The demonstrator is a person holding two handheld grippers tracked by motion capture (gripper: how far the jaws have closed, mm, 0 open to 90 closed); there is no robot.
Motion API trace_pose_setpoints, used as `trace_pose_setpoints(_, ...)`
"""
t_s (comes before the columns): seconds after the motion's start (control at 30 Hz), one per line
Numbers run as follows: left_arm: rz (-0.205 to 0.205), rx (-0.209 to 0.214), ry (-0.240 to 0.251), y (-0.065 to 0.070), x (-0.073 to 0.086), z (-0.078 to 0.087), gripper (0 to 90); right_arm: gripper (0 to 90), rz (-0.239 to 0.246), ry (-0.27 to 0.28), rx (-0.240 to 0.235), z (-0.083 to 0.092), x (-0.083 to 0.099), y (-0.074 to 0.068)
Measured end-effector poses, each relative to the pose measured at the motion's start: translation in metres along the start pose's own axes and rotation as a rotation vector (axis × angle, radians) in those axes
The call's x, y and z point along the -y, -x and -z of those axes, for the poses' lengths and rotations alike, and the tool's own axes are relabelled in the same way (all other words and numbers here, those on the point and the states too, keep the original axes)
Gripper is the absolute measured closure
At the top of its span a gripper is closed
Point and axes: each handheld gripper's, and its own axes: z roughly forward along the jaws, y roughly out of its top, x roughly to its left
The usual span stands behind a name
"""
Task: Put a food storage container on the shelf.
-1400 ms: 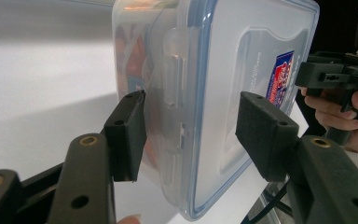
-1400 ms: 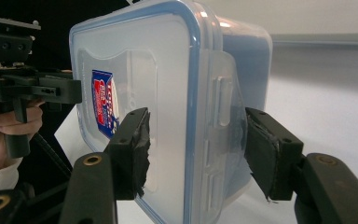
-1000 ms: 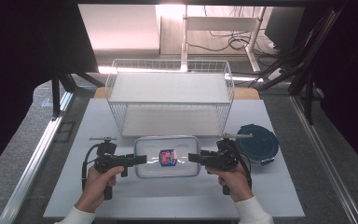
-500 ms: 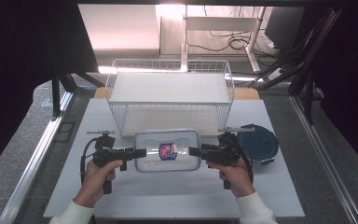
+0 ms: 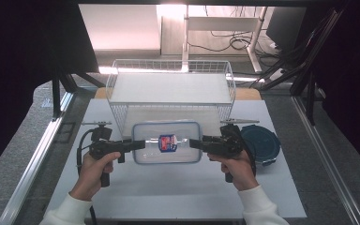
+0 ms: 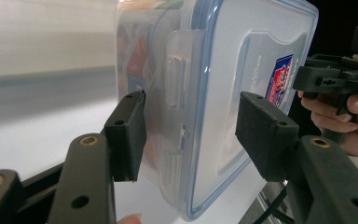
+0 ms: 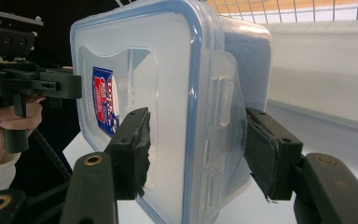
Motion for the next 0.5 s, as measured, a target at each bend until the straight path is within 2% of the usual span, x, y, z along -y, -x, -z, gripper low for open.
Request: trace_pose_setpoints(0.5, -0.032, -0.004, 0.032, 0.011, -0.023, 0.011, 44.1, 43.5, 0.025, 0.027, -0.009, 0.007, -0.024, -0.007)
